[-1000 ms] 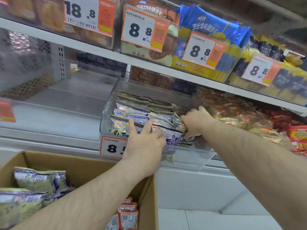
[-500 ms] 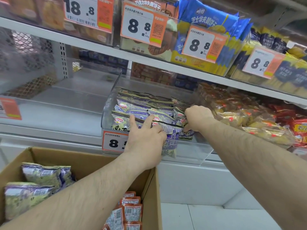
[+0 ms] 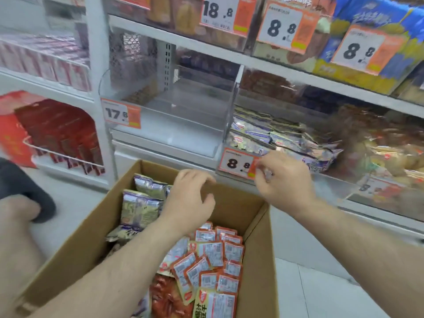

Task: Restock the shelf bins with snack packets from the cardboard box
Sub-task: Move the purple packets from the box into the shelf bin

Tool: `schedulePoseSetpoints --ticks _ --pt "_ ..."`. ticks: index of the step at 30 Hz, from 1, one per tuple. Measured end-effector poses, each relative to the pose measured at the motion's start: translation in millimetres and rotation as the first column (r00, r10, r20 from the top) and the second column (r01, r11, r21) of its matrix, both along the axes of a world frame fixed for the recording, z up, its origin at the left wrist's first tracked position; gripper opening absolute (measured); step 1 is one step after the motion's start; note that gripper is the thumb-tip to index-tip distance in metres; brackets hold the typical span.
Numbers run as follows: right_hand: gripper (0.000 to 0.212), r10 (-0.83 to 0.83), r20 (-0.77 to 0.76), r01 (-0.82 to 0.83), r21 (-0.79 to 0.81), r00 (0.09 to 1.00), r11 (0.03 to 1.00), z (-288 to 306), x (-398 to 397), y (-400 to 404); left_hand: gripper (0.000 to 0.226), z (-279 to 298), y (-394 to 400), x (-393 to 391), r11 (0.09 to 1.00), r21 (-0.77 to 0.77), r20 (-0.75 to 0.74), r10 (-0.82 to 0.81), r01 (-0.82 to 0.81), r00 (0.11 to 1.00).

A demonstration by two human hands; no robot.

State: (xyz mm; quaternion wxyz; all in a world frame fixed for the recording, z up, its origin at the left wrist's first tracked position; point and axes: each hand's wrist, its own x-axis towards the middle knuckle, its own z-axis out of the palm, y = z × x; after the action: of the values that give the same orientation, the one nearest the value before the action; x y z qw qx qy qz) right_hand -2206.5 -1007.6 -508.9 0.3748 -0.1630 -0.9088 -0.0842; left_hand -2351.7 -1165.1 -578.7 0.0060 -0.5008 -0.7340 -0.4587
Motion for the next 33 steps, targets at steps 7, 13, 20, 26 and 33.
schedulePoseSetpoints --ticks 7,13,20,26,33 --pt "0.016 0.174 0.64 0.329 -0.586 0.748 0.741 -117 -77 -75 0.015 -59 -101 -41 0.918 -0.343 0.578 0.372 -0.196 0.726" --pt "0.05 0.144 0.376 0.325 -0.902 0.915 0.284 -156 -144 -118 0.014 -65 -126 -52 0.894 -0.392 0.7 0.442 -0.216 0.562" --pt "0.02 -0.067 0.204 0.204 -0.979 0.977 0.001 -181 -184 -127 0.013 -61 -127 -48 0.899 -0.423 0.753 0.419 -0.115 0.506" --pt "0.025 0.026 0.094 0.079 -0.935 0.995 0.346 -149 -124 -128 0.055 -64 -134 -59 0.951 -0.308 0.95 0.309 0.028 -0.046" --pt "0.036 0.5 0.195 -0.131 -0.828 0.844 0.545 -113 -59 -141 0.034 -62 -118 -65 0.979 -0.179 0.952 0.197 0.094 -0.234"
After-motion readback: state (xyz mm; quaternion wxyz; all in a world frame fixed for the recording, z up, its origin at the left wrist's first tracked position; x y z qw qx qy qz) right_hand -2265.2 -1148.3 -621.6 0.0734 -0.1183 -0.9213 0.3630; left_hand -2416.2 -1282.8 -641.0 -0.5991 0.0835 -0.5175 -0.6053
